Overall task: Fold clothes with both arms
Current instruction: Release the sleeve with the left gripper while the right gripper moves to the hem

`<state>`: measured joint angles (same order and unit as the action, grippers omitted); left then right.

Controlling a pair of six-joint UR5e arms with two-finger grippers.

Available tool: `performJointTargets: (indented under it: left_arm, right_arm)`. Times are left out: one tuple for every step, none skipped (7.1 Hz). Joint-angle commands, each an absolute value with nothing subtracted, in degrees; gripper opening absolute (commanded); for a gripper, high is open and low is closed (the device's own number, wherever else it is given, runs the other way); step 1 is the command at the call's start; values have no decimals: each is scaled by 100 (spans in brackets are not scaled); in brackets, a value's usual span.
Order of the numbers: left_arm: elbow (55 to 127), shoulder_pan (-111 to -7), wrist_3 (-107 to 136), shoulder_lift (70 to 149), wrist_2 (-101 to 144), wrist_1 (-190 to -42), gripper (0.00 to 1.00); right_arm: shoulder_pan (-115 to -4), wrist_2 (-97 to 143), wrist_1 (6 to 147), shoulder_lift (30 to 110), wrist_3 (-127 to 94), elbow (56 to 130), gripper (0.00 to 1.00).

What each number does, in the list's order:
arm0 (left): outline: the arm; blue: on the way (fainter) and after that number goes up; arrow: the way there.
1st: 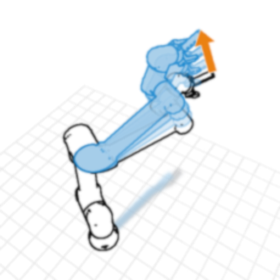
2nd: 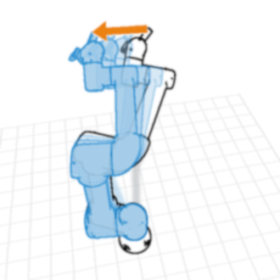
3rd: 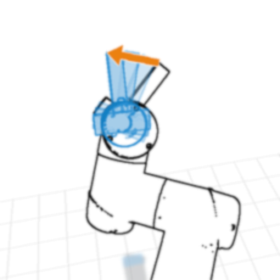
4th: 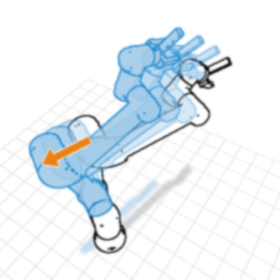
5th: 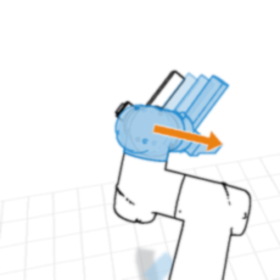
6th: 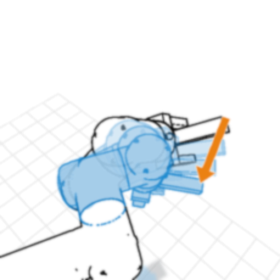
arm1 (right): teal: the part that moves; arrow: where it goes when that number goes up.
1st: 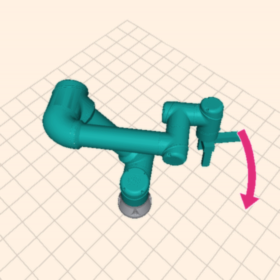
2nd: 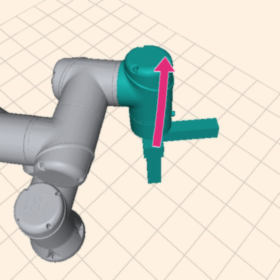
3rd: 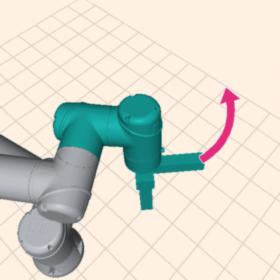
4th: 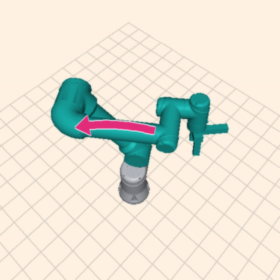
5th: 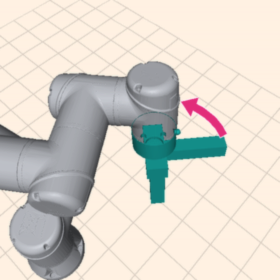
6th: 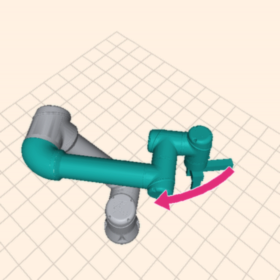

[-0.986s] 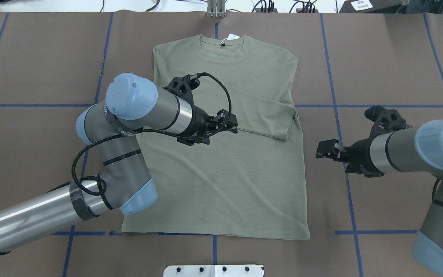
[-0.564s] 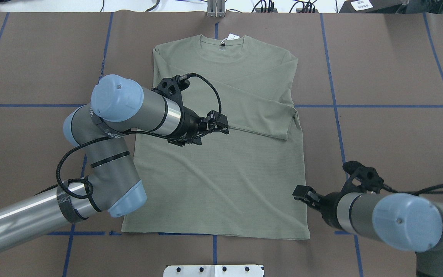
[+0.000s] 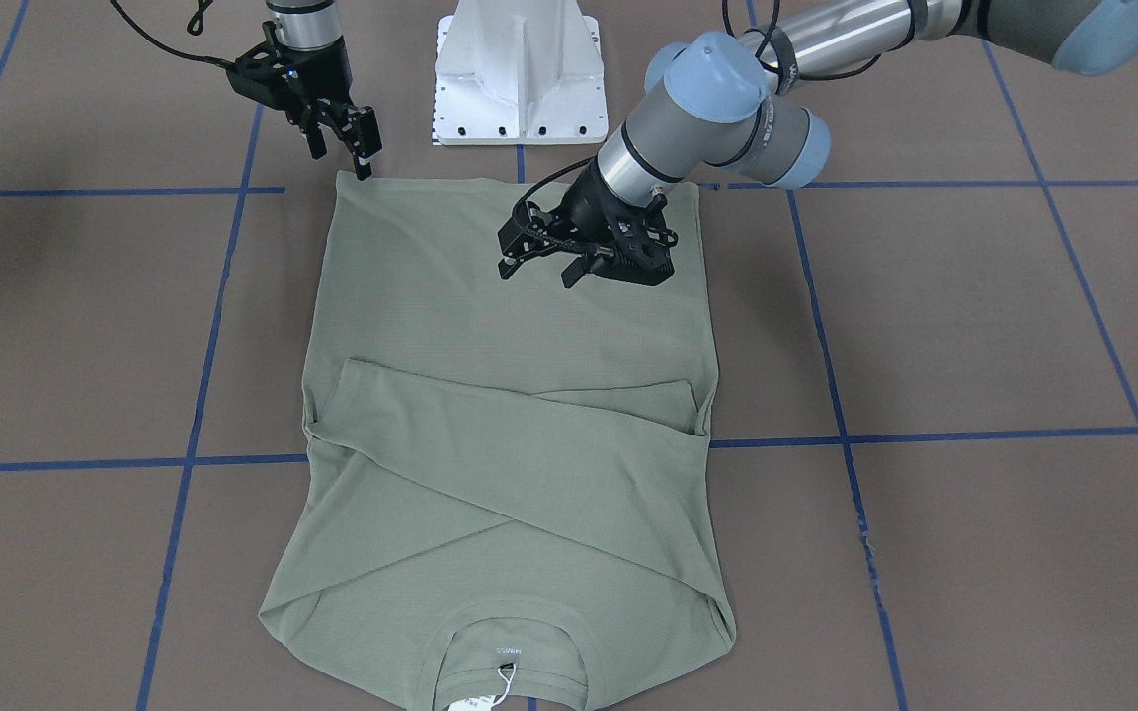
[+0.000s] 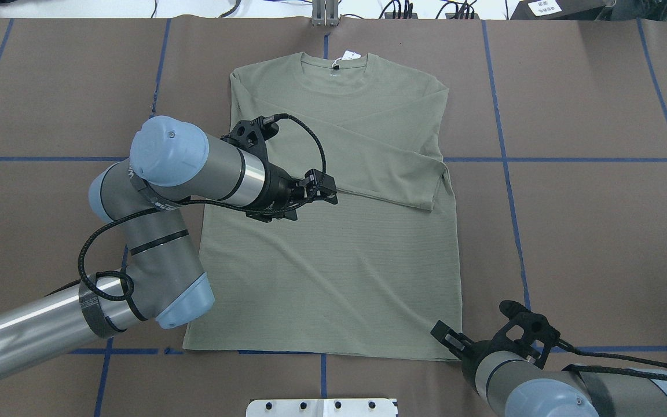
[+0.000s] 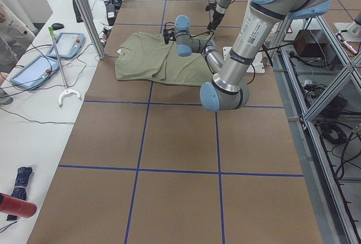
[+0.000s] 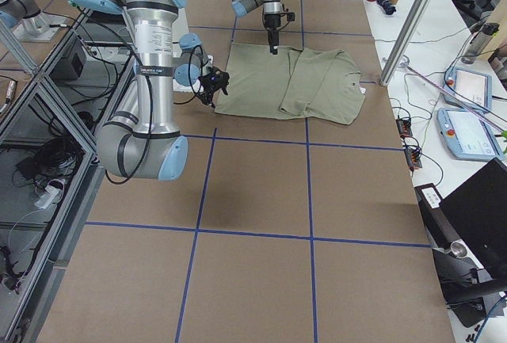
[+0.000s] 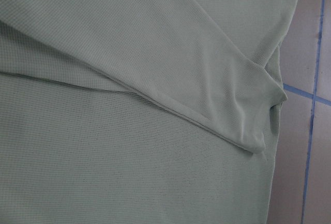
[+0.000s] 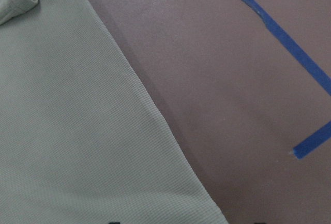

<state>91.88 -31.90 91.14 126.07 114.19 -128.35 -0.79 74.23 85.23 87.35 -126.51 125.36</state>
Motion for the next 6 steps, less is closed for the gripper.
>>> performJointTargets:
  left_arm:
    - [9202, -3190, 9114, 12586, 11426, -12832, 91]
    - [9202, -3190, 9114, 12577, 11426, -12832, 91]
    - [9193, -3190, 9114, 12577, 11417, -12832, 91]
    - [9193, -3190, 9114, 12577, 11417, -12832, 91]
    - [9202, -3190, 9114, 12577, 11417, -12832, 91]
    - [9193, -3190, 9114, 12577, 11417, -12832, 91]
  right_arm:
    - [-26, 7418, 8526, 8614, -12857, 12331, 89]
    - [-26, 7427, 8508, 8596, -12928, 12288, 88]
    - [-35, 7435, 8508, 8604, -12929, 12261, 85]
    - [-44, 7531, 8508, 8622, -12937, 12226, 81]
    - [-35, 7541, 8508, 8631, -12937, 12104, 79]
    - [-35, 7654, 8499, 8622, -12937, 12076, 73]
